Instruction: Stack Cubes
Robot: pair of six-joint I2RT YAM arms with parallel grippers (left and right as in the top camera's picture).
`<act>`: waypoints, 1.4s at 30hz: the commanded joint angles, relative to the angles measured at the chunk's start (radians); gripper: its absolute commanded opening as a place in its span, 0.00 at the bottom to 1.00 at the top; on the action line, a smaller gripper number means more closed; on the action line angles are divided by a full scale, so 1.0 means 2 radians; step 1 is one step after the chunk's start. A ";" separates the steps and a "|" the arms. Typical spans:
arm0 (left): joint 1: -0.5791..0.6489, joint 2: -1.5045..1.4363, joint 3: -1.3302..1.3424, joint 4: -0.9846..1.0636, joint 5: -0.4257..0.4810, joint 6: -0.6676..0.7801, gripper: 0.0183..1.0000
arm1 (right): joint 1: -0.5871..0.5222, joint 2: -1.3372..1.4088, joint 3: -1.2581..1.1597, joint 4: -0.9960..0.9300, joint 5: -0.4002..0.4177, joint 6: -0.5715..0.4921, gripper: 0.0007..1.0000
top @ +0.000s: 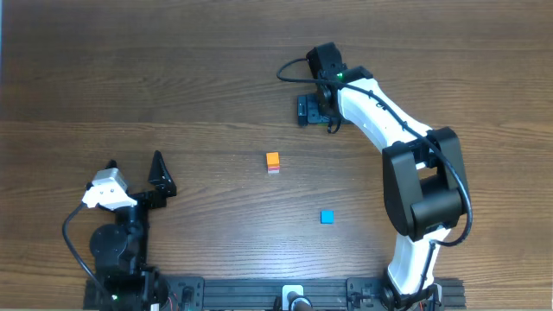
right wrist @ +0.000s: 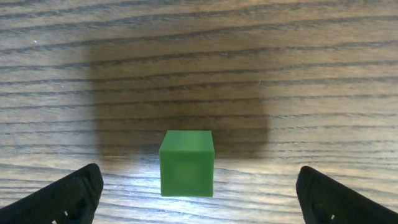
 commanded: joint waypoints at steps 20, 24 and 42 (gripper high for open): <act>0.003 -0.004 -0.002 0.001 0.003 0.007 1.00 | -0.001 0.028 0.011 0.003 0.002 -0.012 0.90; 0.003 -0.004 -0.002 0.001 0.003 0.007 1.00 | -0.001 0.031 0.011 0.003 0.000 -0.008 0.83; 0.003 -0.004 -0.002 0.001 0.003 0.007 1.00 | 0.000 0.031 0.011 0.006 -0.003 -0.004 0.30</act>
